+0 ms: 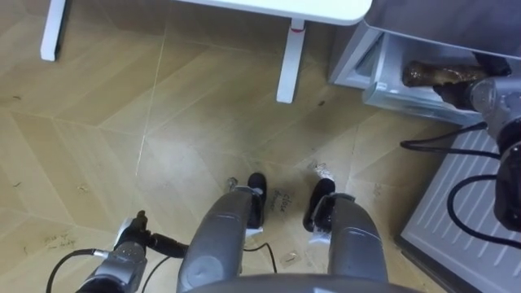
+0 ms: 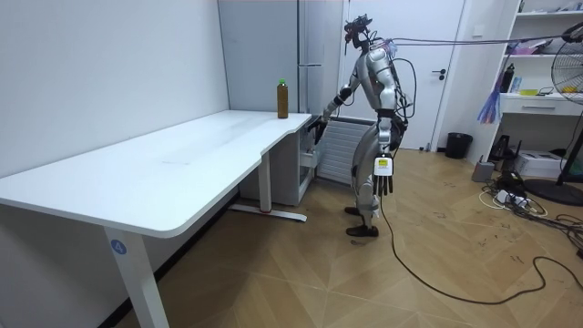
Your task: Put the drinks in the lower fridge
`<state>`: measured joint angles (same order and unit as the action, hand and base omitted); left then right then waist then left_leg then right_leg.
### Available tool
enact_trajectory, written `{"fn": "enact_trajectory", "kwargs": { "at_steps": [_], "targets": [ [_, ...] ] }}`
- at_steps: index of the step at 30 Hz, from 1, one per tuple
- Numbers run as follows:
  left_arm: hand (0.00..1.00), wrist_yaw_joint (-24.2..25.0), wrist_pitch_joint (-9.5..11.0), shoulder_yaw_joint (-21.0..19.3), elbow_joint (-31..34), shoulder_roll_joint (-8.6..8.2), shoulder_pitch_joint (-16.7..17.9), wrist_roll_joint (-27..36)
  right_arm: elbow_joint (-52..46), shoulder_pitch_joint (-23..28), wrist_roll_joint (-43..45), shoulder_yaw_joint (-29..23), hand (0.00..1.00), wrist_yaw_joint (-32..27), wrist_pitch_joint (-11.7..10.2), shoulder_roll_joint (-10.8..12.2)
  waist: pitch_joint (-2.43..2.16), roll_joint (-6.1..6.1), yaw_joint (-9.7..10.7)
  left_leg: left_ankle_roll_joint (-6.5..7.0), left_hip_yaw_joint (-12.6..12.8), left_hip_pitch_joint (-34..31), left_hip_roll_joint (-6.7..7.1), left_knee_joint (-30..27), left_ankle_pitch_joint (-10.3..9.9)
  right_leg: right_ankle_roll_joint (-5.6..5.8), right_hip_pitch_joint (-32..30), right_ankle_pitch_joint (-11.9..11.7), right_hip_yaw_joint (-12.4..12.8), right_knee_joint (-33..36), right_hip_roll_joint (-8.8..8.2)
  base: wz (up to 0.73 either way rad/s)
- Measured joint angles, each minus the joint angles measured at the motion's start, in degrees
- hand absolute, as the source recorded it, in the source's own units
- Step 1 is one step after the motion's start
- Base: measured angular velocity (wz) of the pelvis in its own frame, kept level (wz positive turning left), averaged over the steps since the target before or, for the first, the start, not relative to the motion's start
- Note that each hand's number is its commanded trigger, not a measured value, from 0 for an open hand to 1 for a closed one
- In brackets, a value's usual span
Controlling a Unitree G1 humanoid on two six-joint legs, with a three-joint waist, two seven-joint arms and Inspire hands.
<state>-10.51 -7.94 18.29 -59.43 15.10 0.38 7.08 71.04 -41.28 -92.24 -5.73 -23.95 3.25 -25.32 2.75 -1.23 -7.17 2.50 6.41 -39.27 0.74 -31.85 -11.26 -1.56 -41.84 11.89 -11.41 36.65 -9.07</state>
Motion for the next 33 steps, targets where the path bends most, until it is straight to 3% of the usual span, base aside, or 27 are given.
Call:
{"fn": "enact_trajectory", "kwargs": {
  "at_steps": [10,19,27,30,33],
  "targets": [
    [0.0,0.2,0.9,-0.1,-0.1,0.03,0.0,-0.1,0.0,1.9,-0.1,0.0,0.0,2.0,0.0,0.0,0.0,0.01,-0.7,-0.01,-0.1,1.7,-0.07,0.4,0.0,-0.02,1.9,-0.2,-0.3,-0.8,0.22,0.0],
    [0.0,3.9,0.8,-0.3,0.0,0.1,-0.1,-0.4,0.3,4.7,-0.1,0.0,0.0,5.4,0.5,0.3,0.0,-0.01,-0.6,0.0,-0.5,4.7,-0.07,1.8,0.0,0.1,5.3,-0.2,-1.4,-2.2,-0.11,0.01],
    [0.0,5.4,-0.3,-0.8,-0.1,0.27,0.1,-0.5,3.3,9.2,0.6,0.0,0.0,10.5,1.9,0.5,-0.08,0.13,-0.4,-0.06,-1.7,11.0,-0.3,4.2,0.0,0.5,12.7,-0.5,-2.9,-6.3,0.79,0.05],
    [0.0,6.5,-0.3,-2.8,-0.1,0.38,1.3,-0.3,3.3,13.6,2.4,0.1,0.0,14.5,1.8,1.0,-0.76,0.96,-0.3,-0.11,-2.1,14.3,-0.89,5.9,0.0,1.02,17.4,-1.4,-3.4,-10.3,2.21,-0.01],
    [0.0,6.6,-0.3,-5.4,-0.1,0.45,3.4,-0.2,3.2,17.5,2.8,0.0,0.0,17.5,1.8,2.4,-1.13,1.15,0.7,-0.2,-2.0,18.4,-1.03,8.3,-0.1,1.31,21.9,-2.3,-3.4,-13.9,3.14,-0.07]
  ]
}}
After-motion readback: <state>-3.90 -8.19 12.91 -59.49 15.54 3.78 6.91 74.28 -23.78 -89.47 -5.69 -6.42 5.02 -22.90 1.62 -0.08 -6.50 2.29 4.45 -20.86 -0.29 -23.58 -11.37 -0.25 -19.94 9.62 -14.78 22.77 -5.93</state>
